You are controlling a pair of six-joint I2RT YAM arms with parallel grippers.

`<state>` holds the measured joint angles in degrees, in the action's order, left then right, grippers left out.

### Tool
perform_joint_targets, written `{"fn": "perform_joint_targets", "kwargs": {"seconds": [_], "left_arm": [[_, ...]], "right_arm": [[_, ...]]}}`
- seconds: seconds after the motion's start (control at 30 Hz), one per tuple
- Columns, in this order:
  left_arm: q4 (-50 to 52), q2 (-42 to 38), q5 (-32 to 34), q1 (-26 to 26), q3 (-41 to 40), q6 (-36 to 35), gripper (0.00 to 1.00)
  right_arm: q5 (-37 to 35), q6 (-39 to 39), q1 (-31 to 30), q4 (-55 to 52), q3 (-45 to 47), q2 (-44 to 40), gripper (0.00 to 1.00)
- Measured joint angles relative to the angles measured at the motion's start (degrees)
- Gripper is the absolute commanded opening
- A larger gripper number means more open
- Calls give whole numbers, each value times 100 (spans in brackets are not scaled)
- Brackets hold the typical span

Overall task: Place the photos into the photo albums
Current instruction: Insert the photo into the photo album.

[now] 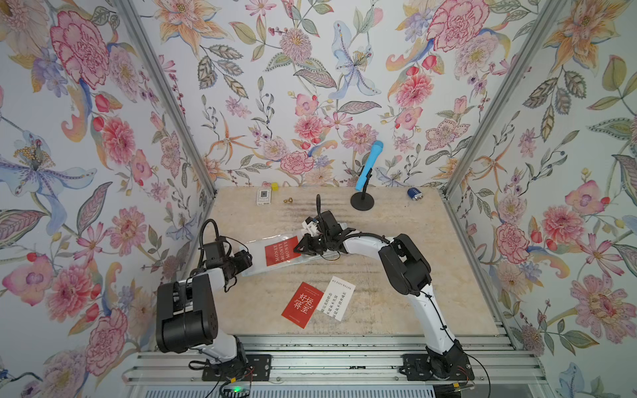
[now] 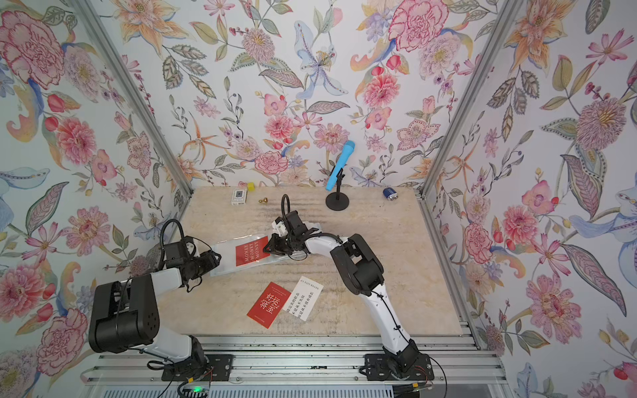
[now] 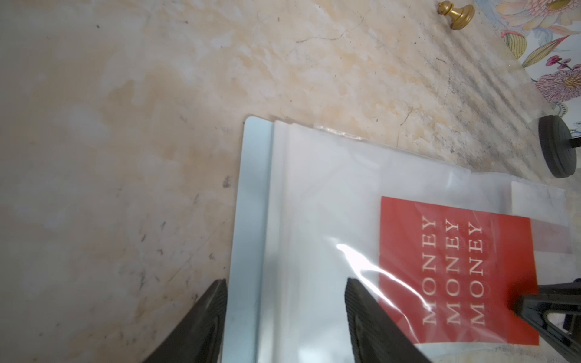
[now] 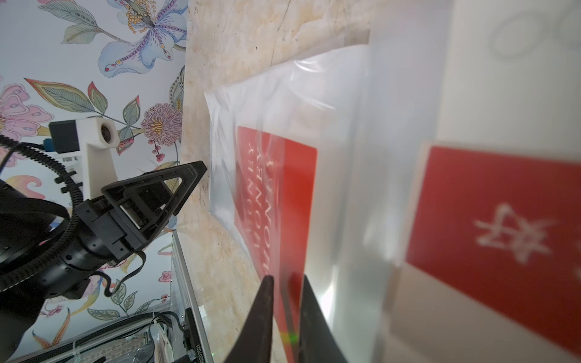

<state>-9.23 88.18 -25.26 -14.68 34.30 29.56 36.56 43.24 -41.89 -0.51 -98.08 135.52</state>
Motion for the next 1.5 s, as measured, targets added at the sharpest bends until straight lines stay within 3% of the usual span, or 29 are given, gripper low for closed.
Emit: {"fn": "perform_joint_targets", "kwargs": {"seconds": [0.37, 0.67, 1.5], "left_arm": [[-107, 0, -9, 0, 0, 2, 63], [-109, 0, -24, 0, 0, 44, 63], [-153, 7, -111, 0, 0, 46, 63]], "right_arm": [[-234, -210, -85, -256, -70, 66, 32], [-579, -479, -85, -654, -278, -31, 33], [-557, -553, -308, -1174, -1460, 660, 34]]}}
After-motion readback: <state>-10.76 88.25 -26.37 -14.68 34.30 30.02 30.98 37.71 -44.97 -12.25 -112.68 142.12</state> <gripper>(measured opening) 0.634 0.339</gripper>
